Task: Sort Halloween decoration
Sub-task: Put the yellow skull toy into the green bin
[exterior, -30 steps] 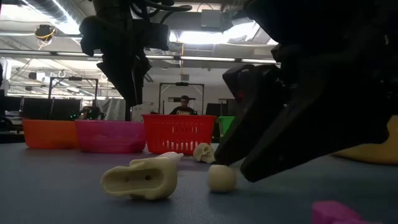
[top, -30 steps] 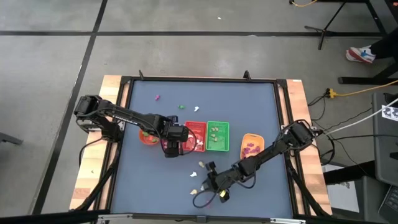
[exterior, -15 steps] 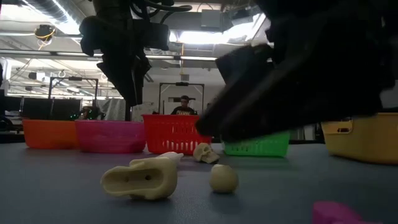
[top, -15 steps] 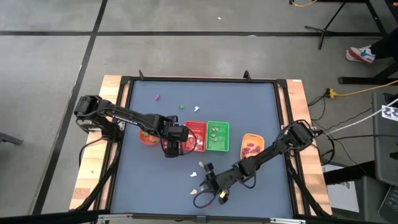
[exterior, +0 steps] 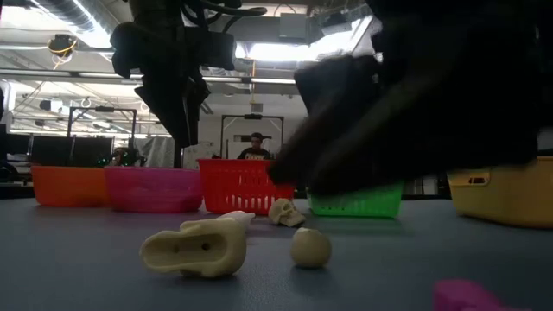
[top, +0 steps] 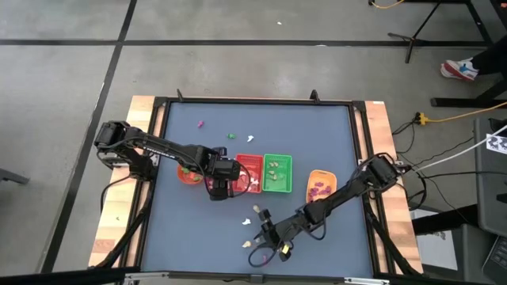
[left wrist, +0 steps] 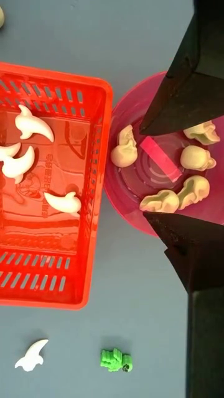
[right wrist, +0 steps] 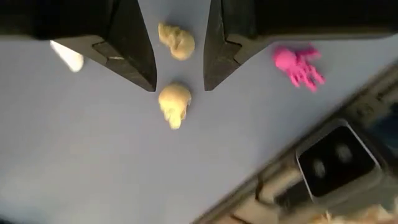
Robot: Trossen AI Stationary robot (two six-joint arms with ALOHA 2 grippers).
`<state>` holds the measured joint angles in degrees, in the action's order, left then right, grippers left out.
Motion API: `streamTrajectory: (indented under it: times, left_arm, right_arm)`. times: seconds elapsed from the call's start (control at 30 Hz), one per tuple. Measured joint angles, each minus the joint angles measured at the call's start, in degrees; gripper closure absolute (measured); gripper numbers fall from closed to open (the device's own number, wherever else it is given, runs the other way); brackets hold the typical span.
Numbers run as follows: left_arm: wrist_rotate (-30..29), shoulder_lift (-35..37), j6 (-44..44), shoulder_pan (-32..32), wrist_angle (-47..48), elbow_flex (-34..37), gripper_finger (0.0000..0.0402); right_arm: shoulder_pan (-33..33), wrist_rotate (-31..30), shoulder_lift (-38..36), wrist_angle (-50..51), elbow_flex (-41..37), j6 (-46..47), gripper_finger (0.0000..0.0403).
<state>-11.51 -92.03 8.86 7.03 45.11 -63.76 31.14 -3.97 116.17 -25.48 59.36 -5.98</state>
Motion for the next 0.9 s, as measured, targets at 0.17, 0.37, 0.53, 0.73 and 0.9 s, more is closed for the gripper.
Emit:
streamTrajectory:
  times: [0.17,0.37,0.53,0.73,0.9]
  left_arm:
    - [0.0,0.0,0.0,0.0,0.0,0.0,0.0206]
    - [0.0,0.0,0.0,0.0,0.0,0.0,0.0206]
    - [0.0,0.0,0.0,0.0,0.0,0.0,0.0206]
    - [0.0,0.0,0.0,0.0,0.0,0.0,0.0206]
    - [0.0,0.0,0.0,0.0,0.0,0.0,0.0206]
  right_arm:
    - [0.0,0.0,2.0,0.2,0.0,-0.8,0.0269]
    - [0.0,-1.2,3.1,-0.1,0.0,-0.8,0.0269]
    - [0.0,-1.5,3.1,0.9,0.0,-0.8,0.0269]
    - [0.0,-1.5,3.1,1.3,0.0,-0.7,0.0269]
    - [0.0,-1.4,3.1,1.4,0.0,-0.7,0.0269]
